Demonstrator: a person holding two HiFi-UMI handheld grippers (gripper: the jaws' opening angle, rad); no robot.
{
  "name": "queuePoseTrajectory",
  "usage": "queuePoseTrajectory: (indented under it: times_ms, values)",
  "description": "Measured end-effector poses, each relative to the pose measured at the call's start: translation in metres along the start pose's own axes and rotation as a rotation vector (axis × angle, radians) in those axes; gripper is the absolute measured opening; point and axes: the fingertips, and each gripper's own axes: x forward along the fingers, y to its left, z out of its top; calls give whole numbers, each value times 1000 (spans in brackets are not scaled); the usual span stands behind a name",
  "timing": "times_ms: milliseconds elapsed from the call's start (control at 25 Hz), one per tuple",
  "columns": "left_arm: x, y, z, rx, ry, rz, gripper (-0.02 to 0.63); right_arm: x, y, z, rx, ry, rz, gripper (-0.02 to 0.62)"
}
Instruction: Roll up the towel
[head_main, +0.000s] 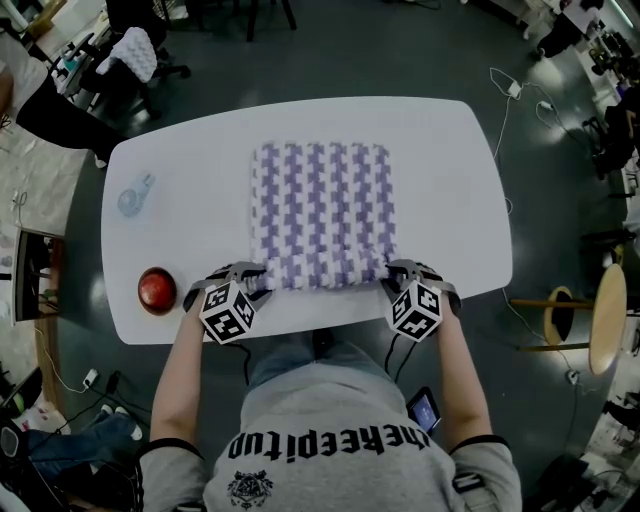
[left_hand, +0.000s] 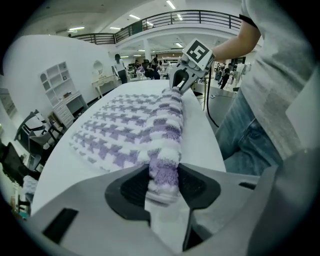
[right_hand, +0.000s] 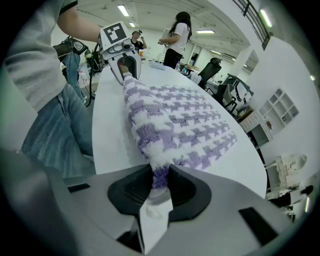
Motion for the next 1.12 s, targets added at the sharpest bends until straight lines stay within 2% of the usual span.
queuePoseTrajectory:
  times_ms: [240,480,680,1120]
  values:
    - [-6,-29,-6,-17,2,-89,170,-10,26,-7,47,-7,79,81]
    - [-1,-25,4,-46,-9,-94,170,-13,13,-13,136,-42,112,89]
    - [-7,-10,2,-108,-45,-108,181,-13,4,-2,196,-81,125,107]
    - [-9,26,10,-164,-78,-75,184,-17,-26,7,297,-155,108,123]
